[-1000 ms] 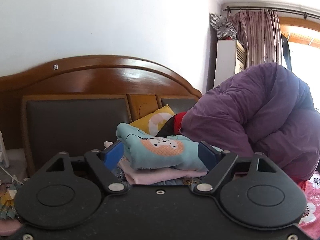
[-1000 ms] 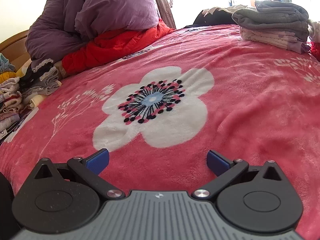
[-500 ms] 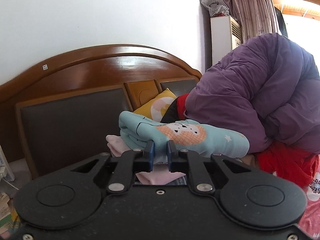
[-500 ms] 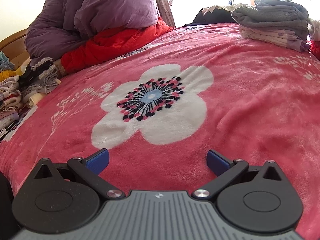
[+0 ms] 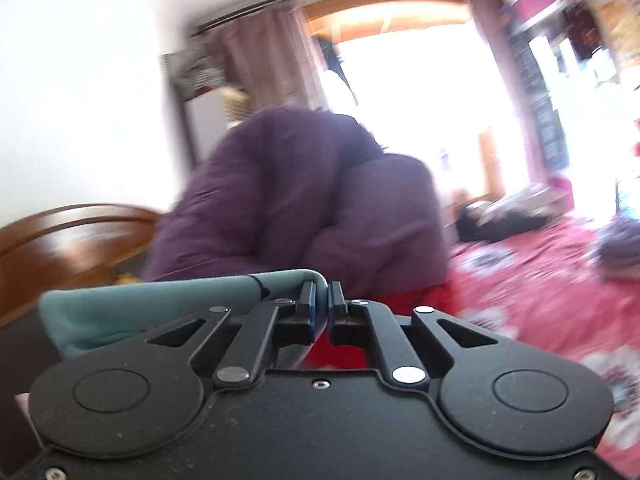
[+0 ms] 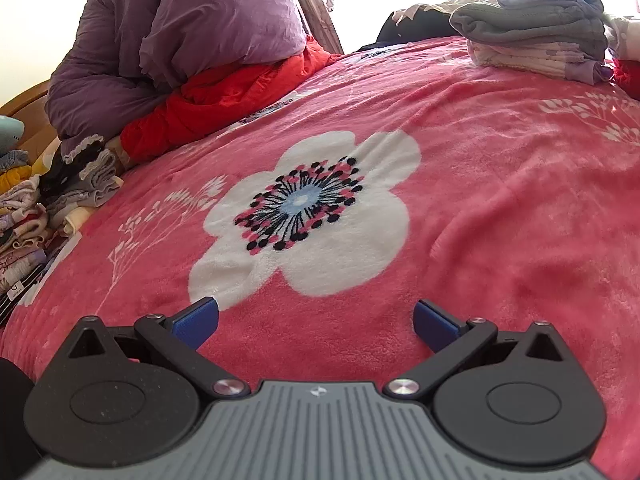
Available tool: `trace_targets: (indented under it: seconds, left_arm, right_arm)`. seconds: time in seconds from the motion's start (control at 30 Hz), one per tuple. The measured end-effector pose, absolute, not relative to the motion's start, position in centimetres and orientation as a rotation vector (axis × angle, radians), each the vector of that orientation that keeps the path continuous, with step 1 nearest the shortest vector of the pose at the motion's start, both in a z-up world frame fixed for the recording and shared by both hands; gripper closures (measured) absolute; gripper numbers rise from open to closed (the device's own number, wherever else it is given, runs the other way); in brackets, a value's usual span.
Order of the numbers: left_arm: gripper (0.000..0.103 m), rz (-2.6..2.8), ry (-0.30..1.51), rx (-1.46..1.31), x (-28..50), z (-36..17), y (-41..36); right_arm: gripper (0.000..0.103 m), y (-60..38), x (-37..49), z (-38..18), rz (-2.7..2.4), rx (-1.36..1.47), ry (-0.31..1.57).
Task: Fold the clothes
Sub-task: 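Pull the mint-green garment off the stack and lay it on the blanket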
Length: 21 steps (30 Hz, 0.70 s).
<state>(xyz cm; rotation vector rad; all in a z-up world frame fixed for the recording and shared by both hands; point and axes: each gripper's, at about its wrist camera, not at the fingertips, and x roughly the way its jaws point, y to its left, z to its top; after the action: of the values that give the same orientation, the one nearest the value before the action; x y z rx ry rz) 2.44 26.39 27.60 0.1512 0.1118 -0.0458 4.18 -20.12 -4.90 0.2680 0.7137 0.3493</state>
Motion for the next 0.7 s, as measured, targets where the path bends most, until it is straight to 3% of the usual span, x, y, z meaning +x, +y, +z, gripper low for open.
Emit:
trace_targets:
  seconds: [0.17, 0.6, 0.63, 0.7]
  left_arm:
    - [0.103, -0.051, 0.162, 0.136, 4.9, 25.7, 20.4]
    - [0.103, -0.136, 0.382, -0.019, 4.9, 15.3, 17.3]
    - [0.1, -0.144, 0.404, -0.056, 4.9, 14.4, 17.1]
    - [0.084, -0.151, 0.444, -0.135, 4.9, 12.6, 16.7]
  right_arm:
    - [0.0, -20.6, 4.1, -4.6, 0.341, 0.286, 0.708]
    - [0.0, -23.5, 4.7, -3.9, 0.297, 0.432, 0.699]
    - [0.0, -23.6, 4.7, -3.9, 0.3, 0.439, 0.694]
    - [0.0, -23.7, 4.6, -3.8, 0.306, 0.444, 0.685]
